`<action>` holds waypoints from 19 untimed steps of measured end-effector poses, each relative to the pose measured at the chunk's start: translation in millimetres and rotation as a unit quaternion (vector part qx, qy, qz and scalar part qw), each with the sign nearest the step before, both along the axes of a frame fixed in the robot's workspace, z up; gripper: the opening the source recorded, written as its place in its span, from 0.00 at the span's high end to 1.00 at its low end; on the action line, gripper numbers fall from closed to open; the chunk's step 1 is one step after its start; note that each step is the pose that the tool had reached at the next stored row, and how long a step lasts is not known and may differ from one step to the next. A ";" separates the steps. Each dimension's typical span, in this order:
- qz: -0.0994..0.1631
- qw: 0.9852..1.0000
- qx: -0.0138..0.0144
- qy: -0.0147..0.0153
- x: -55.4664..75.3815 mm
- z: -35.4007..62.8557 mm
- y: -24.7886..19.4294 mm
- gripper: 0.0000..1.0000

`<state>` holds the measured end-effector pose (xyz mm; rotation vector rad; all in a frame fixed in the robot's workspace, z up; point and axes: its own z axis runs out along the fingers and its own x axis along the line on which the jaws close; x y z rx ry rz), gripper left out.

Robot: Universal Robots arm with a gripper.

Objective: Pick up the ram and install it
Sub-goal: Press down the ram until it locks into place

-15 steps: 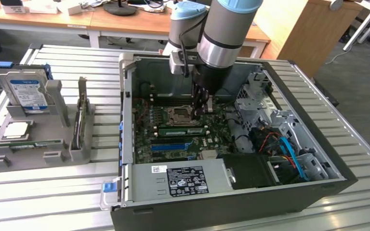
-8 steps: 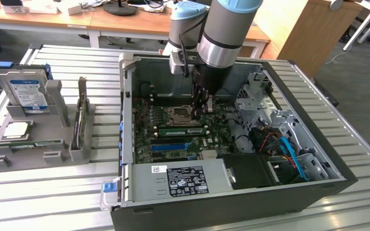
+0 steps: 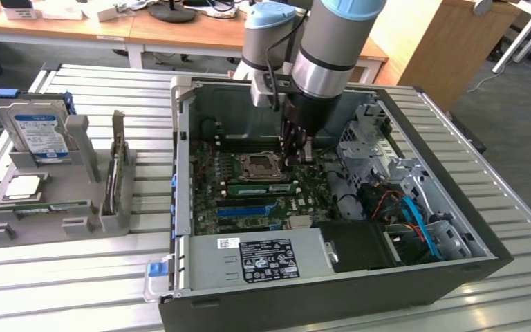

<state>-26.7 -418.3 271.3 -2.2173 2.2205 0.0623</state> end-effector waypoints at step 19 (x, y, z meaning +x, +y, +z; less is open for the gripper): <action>0.000 1.000 0.000 0.000 25.8 0.0 0.0 0.89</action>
